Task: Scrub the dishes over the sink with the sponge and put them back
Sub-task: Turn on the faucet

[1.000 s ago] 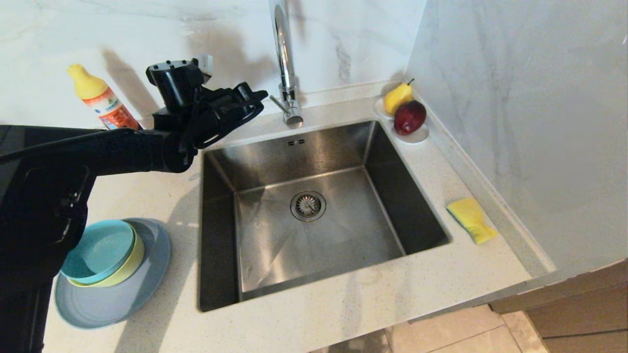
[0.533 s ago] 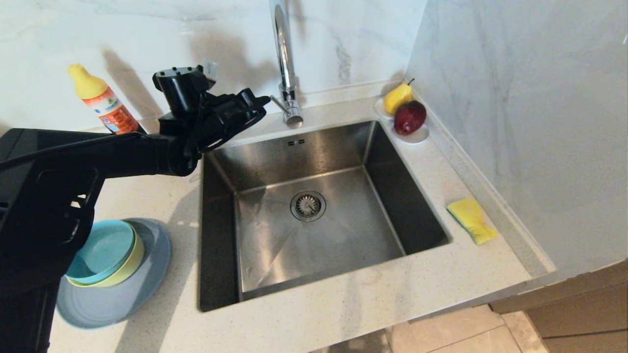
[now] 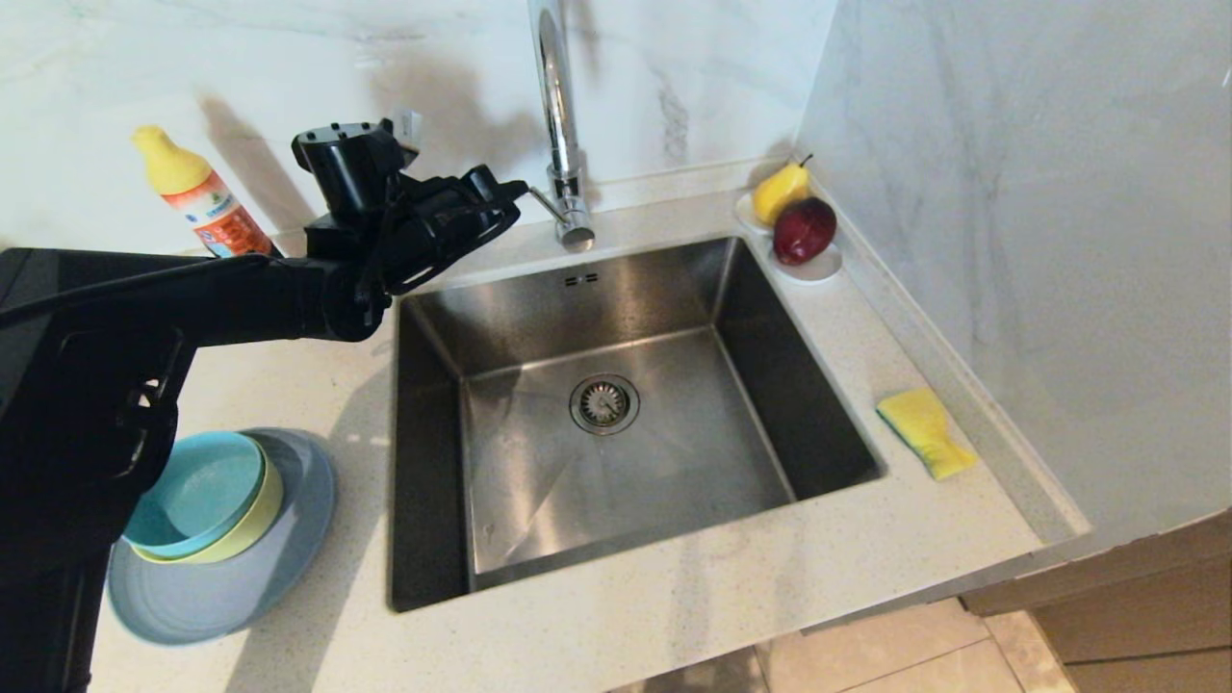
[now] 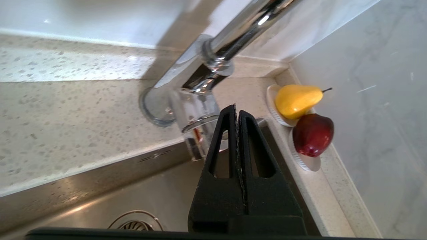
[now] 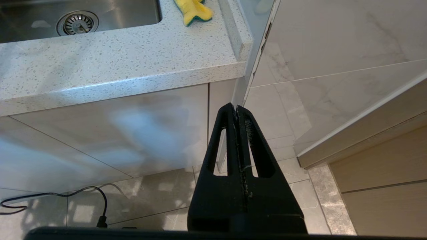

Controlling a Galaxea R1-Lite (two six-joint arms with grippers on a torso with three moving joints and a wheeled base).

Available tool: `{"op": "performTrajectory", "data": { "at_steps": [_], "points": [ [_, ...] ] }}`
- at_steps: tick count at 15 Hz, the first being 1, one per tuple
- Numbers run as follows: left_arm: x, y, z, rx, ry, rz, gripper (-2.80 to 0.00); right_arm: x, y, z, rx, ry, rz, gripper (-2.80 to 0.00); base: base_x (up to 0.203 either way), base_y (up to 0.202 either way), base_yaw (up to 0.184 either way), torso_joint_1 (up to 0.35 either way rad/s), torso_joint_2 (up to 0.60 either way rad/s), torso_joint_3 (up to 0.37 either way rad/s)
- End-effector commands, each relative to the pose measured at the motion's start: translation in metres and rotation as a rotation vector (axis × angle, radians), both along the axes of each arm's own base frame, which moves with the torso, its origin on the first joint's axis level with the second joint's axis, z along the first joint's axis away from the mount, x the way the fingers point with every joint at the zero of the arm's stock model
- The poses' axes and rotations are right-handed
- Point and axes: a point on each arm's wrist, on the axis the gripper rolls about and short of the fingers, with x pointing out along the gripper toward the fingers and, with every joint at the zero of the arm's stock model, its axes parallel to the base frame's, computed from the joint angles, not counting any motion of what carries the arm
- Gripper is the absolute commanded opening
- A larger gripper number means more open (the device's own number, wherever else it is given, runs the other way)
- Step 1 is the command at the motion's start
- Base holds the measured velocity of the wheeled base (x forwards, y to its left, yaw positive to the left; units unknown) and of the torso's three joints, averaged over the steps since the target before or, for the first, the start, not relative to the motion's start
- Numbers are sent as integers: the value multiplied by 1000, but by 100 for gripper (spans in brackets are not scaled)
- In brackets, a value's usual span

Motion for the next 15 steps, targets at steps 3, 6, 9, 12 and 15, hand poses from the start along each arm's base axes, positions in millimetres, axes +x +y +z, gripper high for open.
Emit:
{"op": "performTrajectory", "data": {
  "at_steps": [3,6,9,12,15],
  "points": [
    [-6,1,10,-8,-20,-2,-280,0,0,0,0,-1,1,-280,0,0,0,0,0,0],
    [-5,-6,6,-8,-11,-13,-280,0,0,0,0,-2,1,-280,0,0,0,0,0,0],
    [-2,-8,1,-6,0,-17,-280,0,0,0,0,-1,1,-280,0,0,0,0,0,0],
    [1,-13,-7,-3,13,-26,-280,0,0,0,0,-1,1,-280,0,0,0,0,0,0],
    [4,-17,-13,-8,14,-10,-280,0,0,0,0,-1,1,-280,0,0,0,0,0,0]
  ]
}}
